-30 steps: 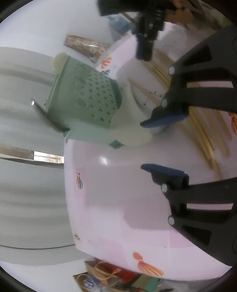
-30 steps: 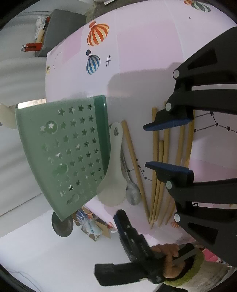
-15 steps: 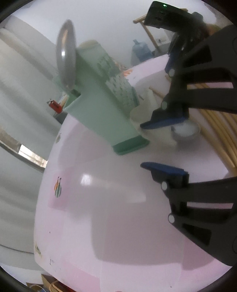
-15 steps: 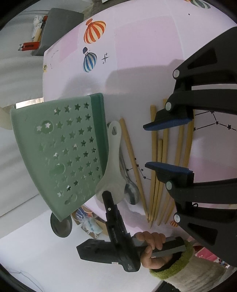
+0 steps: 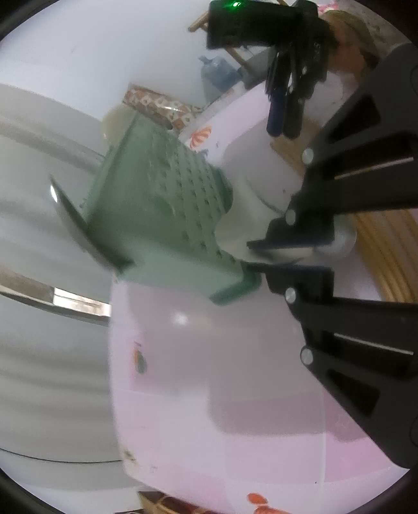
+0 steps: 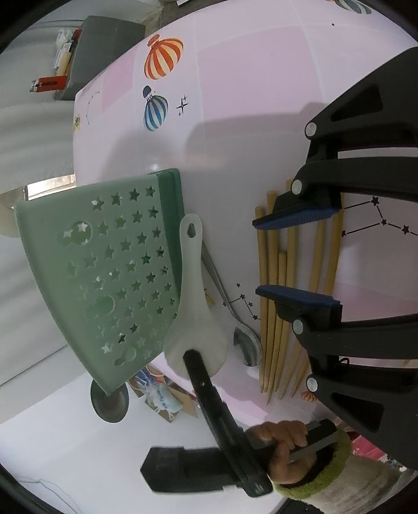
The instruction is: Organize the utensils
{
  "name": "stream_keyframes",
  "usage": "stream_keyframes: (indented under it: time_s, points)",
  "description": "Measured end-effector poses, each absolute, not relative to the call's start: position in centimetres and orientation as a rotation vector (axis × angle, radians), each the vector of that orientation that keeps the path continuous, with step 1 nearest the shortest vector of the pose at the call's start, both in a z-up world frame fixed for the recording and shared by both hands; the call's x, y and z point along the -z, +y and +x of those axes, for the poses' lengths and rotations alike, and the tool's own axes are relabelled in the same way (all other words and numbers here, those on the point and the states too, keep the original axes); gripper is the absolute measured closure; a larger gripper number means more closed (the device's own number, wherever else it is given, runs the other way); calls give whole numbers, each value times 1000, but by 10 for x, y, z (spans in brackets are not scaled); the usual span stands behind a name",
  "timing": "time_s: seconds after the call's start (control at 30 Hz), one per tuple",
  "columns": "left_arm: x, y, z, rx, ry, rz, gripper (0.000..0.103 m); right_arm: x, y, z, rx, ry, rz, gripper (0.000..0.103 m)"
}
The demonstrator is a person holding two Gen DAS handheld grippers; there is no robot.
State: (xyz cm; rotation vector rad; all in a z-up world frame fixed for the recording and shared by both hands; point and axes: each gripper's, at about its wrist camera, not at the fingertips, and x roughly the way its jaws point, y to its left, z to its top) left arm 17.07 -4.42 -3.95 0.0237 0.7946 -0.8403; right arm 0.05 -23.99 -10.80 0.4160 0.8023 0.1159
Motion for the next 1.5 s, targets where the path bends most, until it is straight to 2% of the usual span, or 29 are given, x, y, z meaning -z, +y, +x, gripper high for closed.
stream_keyframes:
  time_s: [0.3, 0.9, 1.13, 1.5]
  points:
    - [7, -42, 131, 831, 627, 90, 102, 104, -241, -5, -114, 789, 410, 68]
    - [-24, 57, 86, 663, 562, -181, 102, 87, -215, -4, -223, 752, 337, 68]
    - [-31, 87, 83, 590, 530, -215, 102, 77, -166, 21, -322, 755, 197, 68]
    - [-23, 104, 91, 558, 541, -250, 102, 88, -101, 35, -323, 767, -98, 77]
